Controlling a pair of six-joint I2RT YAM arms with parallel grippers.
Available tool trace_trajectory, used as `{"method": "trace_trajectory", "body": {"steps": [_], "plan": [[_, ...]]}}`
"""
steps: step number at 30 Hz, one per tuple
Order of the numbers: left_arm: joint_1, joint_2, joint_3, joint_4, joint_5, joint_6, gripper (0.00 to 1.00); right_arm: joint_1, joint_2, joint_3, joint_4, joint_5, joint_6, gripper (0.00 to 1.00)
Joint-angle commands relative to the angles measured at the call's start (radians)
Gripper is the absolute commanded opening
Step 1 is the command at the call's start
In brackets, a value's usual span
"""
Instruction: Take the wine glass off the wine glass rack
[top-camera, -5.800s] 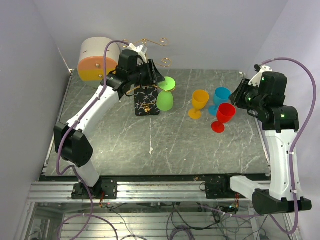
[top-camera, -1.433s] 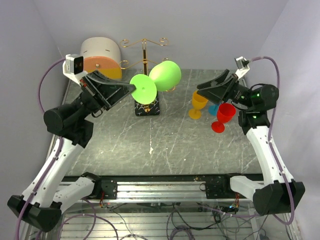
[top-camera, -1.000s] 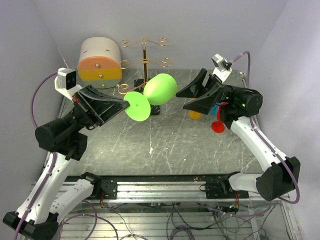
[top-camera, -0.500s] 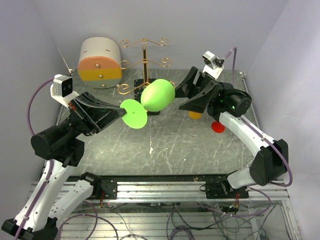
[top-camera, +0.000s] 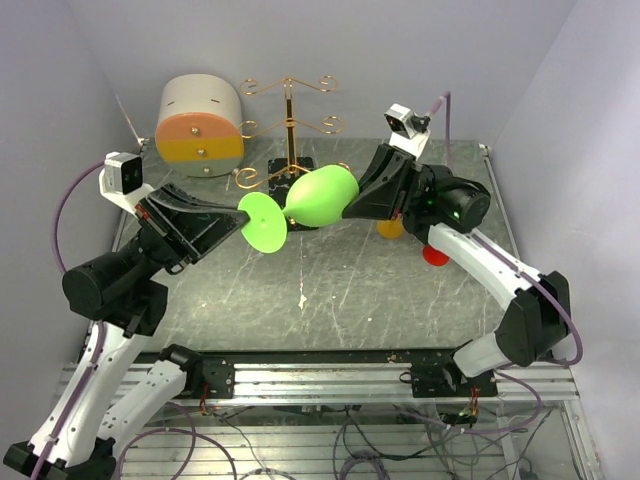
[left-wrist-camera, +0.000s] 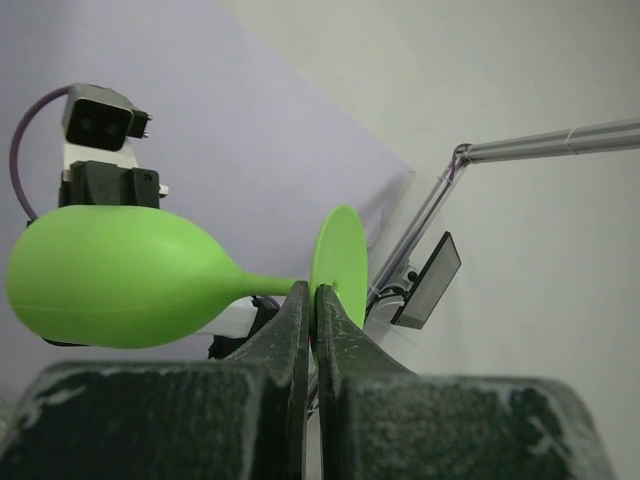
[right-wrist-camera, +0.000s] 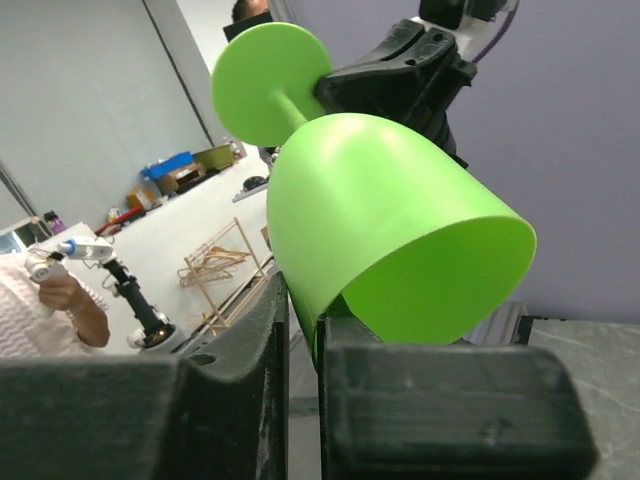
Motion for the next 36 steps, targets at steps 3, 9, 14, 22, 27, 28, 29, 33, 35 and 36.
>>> {"method": "trace_trajectory", "body": {"steps": [3, 9, 14, 22, 27, 28, 29, 33, 35, 36], "plan": [[-0.004, -0.060, 0.008, -0.256, -0.040, 0.178, 0.19, 0.002, -0.066, -0.048, 0.189, -0.011, -0.001, 0.00], [-0.004, -0.148, 0.129, -0.910, -0.324, 0.528, 0.45, 0.001, -0.273, -0.142, -0.255, -0.056, -0.297, 0.00], [-0.004, -0.226, 0.204, -1.231, -0.641, 0.722, 0.44, 0.003, -0.432, 0.119, -1.607, 0.209, -1.171, 0.00], [-0.004, -0.264, 0.217, -1.427, -0.871, 0.893, 0.41, 0.004, -0.334, 0.449, -2.398, 0.784, -1.383, 0.00], [-0.004, -0.247, 0.183, -1.483, -0.910, 0.962, 0.40, 0.004, -0.241, 0.493, -2.649, 1.089, -1.384, 0.00], [-0.004, -0.243, 0.177, -1.492, -0.914, 0.973, 0.40, 0.004, -0.229, 0.491, -2.676, 1.124, -1.381, 0.00], [-0.004, -0.238, 0.171, -1.500, -0.917, 0.983, 0.39, 0.004, -0.222, 0.493, -2.696, 1.149, -1.379, 0.00], [-0.004, -0.239, 0.130, -1.525, -0.945, 1.023, 0.39, 0.004, -0.213, 0.491, -2.739, 1.190, -1.379, 0.00], [-0.004, -0.251, 0.096, -1.526, -0.970, 1.018, 0.39, 0.004, -0.192, 0.488, -2.762, 1.208, -1.387, 0.00], [-0.004, -0.257, 0.084, -1.522, -0.978, 1.003, 0.39, 0.004, -0.180, 0.484, -2.777, 1.230, -1.387, 0.00]]}}
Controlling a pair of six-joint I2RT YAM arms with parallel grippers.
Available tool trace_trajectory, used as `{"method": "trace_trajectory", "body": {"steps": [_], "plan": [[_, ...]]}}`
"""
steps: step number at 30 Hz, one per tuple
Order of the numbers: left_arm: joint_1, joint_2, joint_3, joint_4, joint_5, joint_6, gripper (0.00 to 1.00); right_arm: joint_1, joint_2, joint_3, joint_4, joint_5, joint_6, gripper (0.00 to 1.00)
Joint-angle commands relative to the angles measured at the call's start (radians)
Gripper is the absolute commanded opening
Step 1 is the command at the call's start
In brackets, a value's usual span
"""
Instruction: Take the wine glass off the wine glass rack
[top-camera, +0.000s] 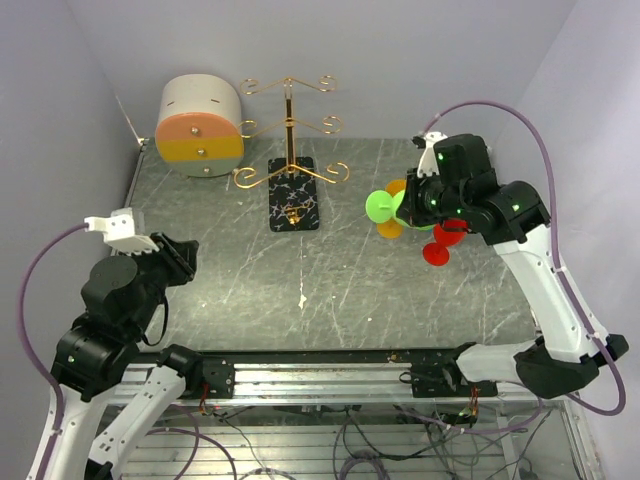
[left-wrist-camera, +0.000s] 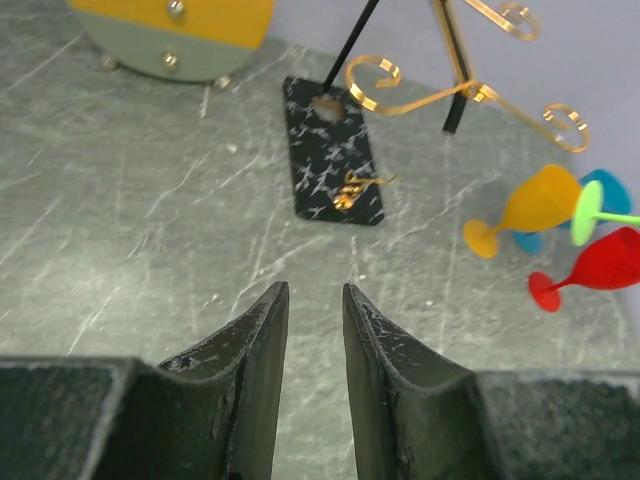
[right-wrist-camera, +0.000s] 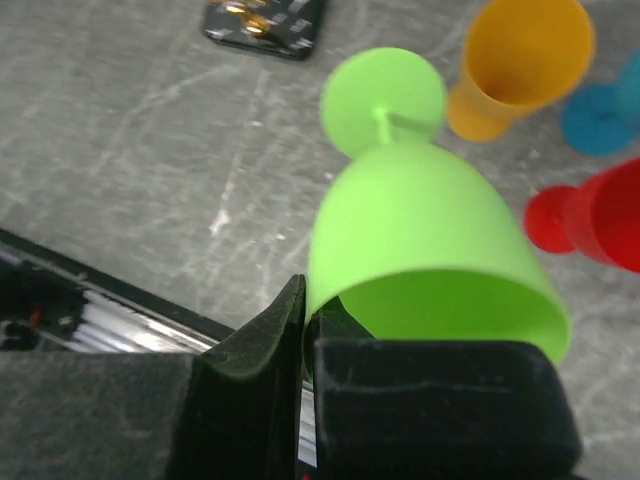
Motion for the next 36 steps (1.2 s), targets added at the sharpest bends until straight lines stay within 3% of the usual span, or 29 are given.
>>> {"method": "trace_trajectory", "body": {"steps": [1, 17, 32, 36], "plan": [[-0.003, -0.026, -0.051, -0.015, -0.057, 0.029, 0.39, 0.002, 0.024, -0.002, -0.126, 0.144, -0.021, 0.00], [-0.003, -0.074, -0.237, 0.091, -0.023, -0.010, 0.39, 0.002, 0.132, -0.148, -0.096, 0.211, -0.007, 0.00], [-0.003, -0.024, -0.244, 0.097, -0.012, -0.006, 0.38, -0.042, 0.302, -0.286, 0.075, 0.137, -0.038, 0.01], [-0.003, -0.028, -0.246, 0.099, -0.013, -0.005, 0.38, -0.046, 0.321, -0.271, 0.079, 0.146, -0.035, 0.21]]}}
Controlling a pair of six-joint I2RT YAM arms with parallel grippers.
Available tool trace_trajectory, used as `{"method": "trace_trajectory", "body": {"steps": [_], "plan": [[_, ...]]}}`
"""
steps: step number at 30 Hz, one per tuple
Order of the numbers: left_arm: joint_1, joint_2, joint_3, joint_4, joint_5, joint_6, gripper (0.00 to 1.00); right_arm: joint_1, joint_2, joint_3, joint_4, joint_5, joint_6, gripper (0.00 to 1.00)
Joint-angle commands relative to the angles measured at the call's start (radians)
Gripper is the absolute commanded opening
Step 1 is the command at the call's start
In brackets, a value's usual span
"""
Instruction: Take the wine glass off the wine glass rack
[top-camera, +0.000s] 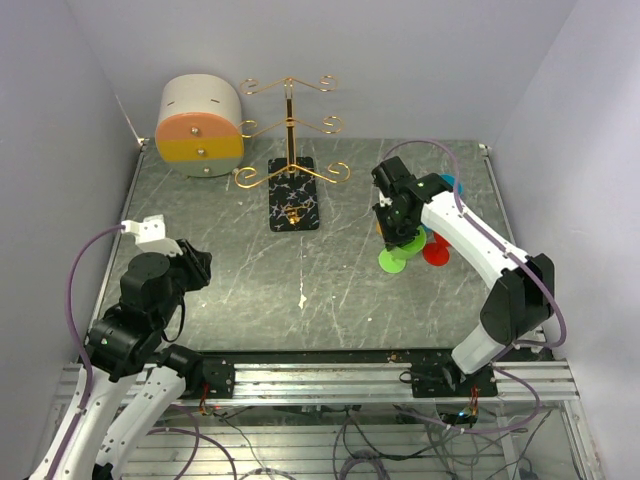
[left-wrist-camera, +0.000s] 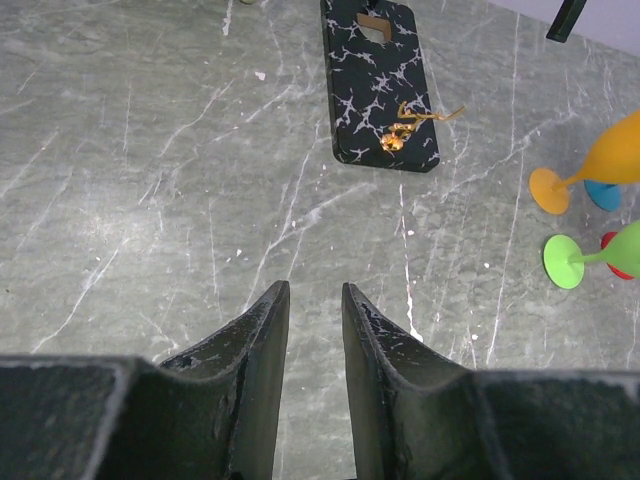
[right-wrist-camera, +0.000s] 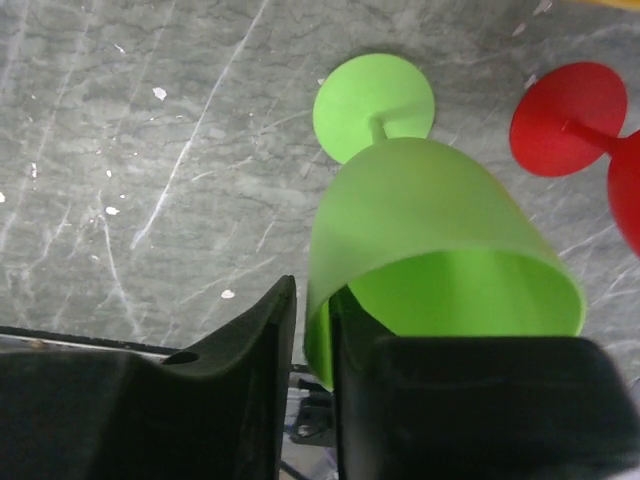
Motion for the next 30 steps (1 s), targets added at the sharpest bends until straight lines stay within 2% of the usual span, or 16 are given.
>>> {"method": "trace_trajectory", "body": {"steps": [1, 3, 5, 11, 14, 16, 17, 18, 19, 23, 30], "plan": [[-0.003, -0.008, -0.001, 0.042, 0.003, -0.006, 0.38, -0.005, 0.000, 0.027, 0.037, 0.007, -0.005, 0.24], [-0.003, -0.001, -0.001, 0.043, 0.002, -0.007, 0.38, -0.005, -0.011, 0.056, 0.029, 0.017, 0.002, 0.37], [-0.003, 0.004, -0.001, 0.043, 0.003, -0.006, 0.38, -0.005, -0.032, 0.095, 0.010, 0.038, 0.008, 0.45], [-0.003, 0.012, -0.001, 0.045, 0.009, -0.004, 0.38, -0.004, -0.149, 0.217, 0.025, 0.086, 0.034, 0.52], [-0.003, 0.009, -0.001, 0.044, 0.008, -0.005, 0.38, -0.003, -0.267, 0.161, 0.150, 0.081, 0.035, 0.57], [-0.003, 0.005, -0.001, 0.044, 0.006, -0.006, 0.38, -0.003, -0.393, 0.061, 0.270, 0.107, 0.064, 0.62], [-0.003, 0.003, -0.001, 0.043, 0.004, -0.007, 0.38, -0.004, -0.450, -0.003, 0.332, 0.113, 0.080, 0.67], [-0.003, 0.000, -0.002, 0.043, 0.003, -0.007, 0.38, -0.004, -0.514, -0.075, 0.401, 0.123, 0.091, 0.85], [-0.003, -0.001, -0.002, 0.042, 0.002, -0.008, 0.38, -0.004, -0.572, -0.147, 0.487, 0.137, 0.099, 0.98], [-0.003, -0.001, -0.001, 0.040, -0.004, -0.010, 0.38, -0.003, -0.770, -0.363, 0.639, 0.156, 0.125, 1.00], [-0.003, 0.005, 0.000, 0.038, -0.006, -0.012, 0.37, -0.004, -0.860, -0.415, 0.632, 0.194, 0.128, 1.00]]}}
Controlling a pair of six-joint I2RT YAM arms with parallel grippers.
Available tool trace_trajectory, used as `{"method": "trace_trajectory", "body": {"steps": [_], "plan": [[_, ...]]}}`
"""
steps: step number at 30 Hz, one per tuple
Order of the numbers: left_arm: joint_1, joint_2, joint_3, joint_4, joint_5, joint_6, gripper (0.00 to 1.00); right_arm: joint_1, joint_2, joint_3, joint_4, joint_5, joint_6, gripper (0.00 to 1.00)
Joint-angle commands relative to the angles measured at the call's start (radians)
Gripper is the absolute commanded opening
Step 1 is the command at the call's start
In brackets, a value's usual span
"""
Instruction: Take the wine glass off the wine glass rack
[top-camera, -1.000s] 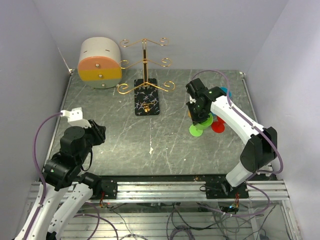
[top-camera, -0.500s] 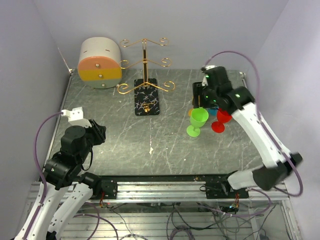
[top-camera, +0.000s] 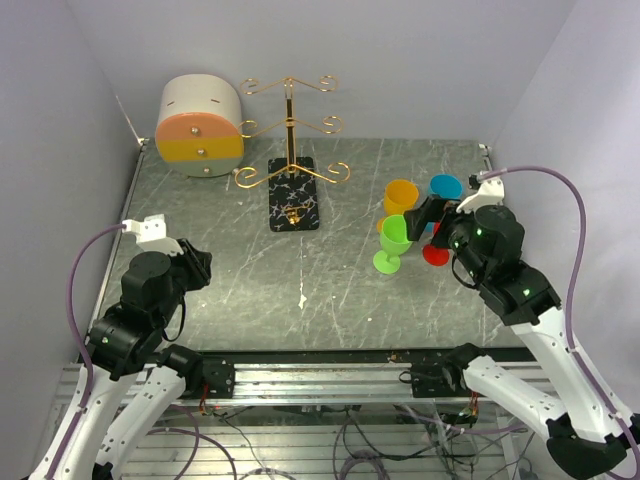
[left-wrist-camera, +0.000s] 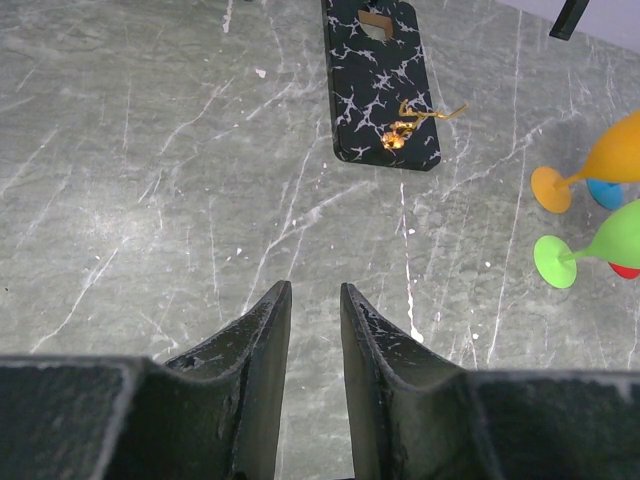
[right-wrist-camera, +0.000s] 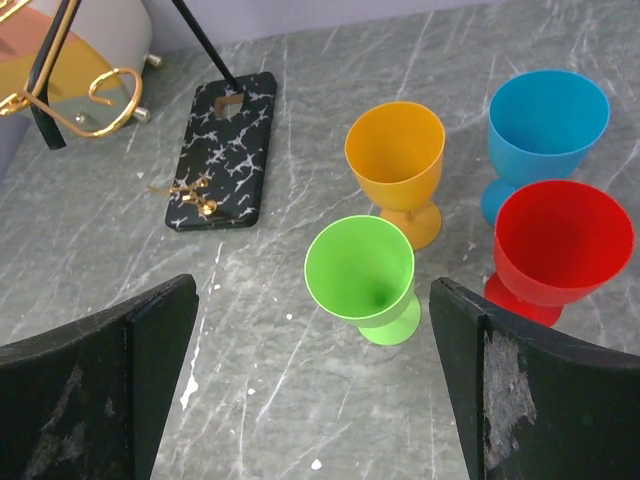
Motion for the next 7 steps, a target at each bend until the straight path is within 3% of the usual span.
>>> {"method": "trace_trajectory", "body": {"steps": [1, 7], "plan": [[-0.003, -0.002, 0.001, 0.036, -0.008, -0.011, 0.37, -0.004, -0.029, -0.004, 0.068, 0.040, 0.003, 1.00], [-0.003, -0.025, 0.000, 0.032, -0.018, -0.016, 0.37, -0.002, -0.070, -0.026, 0.090, 0.022, -0.027, 1.00]]}}
